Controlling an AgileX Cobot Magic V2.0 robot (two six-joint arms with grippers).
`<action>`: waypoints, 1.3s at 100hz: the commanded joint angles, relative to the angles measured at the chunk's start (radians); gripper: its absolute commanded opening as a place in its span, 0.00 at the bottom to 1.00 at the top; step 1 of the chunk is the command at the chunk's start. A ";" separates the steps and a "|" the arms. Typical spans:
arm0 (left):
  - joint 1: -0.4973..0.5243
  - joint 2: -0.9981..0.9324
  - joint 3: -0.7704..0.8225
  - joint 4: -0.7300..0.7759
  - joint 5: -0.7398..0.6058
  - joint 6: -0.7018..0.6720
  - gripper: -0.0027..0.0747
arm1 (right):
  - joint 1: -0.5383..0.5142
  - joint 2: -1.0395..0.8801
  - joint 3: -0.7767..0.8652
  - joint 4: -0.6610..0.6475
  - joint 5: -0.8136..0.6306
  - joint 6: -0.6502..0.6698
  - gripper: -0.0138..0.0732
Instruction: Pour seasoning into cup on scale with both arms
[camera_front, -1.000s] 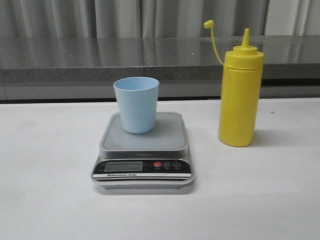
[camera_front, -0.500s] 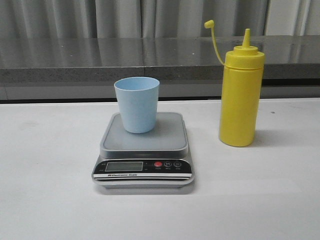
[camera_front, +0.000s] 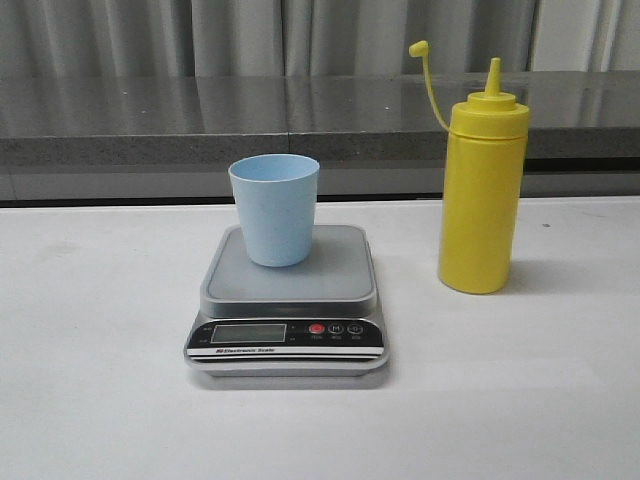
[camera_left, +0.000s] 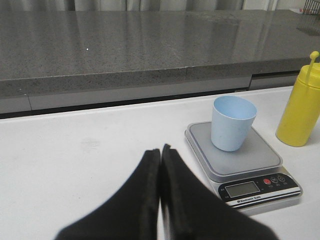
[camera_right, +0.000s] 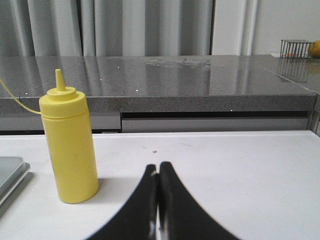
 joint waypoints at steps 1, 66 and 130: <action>0.001 0.010 -0.025 -0.011 -0.072 -0.009 0.01 | -0.003 -0.023 -0.018 -0.016 -0.073 -0.002 0.08; 0.001 0.010 -0.025 -0.011 -0.072 -0.009 0.01 | -0.003 -0.023 -0.019 -0.014 -0.078 -0.002 0.08; 0.005 0.010 -0.023 0.098 -0.091 -0.009 0.01 | -0.003 -0.023 -0.019 -0.014 -0.078 -0.002 0.08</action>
